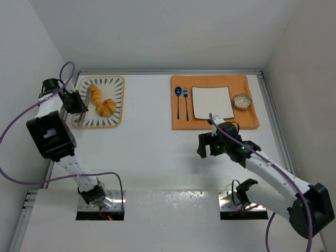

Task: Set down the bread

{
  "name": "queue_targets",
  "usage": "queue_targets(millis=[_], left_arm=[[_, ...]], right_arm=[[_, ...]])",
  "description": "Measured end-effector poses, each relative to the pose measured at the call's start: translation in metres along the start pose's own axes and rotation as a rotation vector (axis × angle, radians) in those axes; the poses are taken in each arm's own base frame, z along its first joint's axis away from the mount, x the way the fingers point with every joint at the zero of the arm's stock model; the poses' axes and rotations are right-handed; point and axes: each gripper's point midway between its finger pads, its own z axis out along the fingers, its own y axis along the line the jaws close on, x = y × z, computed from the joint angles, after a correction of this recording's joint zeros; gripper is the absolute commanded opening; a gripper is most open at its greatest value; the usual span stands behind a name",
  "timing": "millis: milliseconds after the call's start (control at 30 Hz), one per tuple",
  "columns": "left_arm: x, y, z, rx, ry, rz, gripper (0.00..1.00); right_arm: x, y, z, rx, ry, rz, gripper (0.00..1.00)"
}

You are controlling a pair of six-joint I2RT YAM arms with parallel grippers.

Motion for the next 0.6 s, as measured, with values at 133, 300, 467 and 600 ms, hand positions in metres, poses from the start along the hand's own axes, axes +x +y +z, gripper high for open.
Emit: queue_targets(millis=[133,300,467,600], left_arm=[[-0.014,-0.014,-0.016,0.008,-0.034,0.029,0.0],[-0.04,-0.048,-0.041,0.044,-0.113,0.114,0.0],[-0.049,-0.083,-0.045,0.079,-0.132,0.198,0.0],[-0.045,-0.154,-0.04,0.171,-0.106,0.337,0.0]], right_arm=[[0.0,0.0,0.0,0.003,0.0,0.0,0.92],[0.0,-0.002,0.0,0.015,-0.002,0.006,0.92],[0.001,-0.013,-0.001,0.081,-0.004,0.026,0.93],[0.002,-0.042,-0.012,0.209,-0.018,0.099,0.94]])
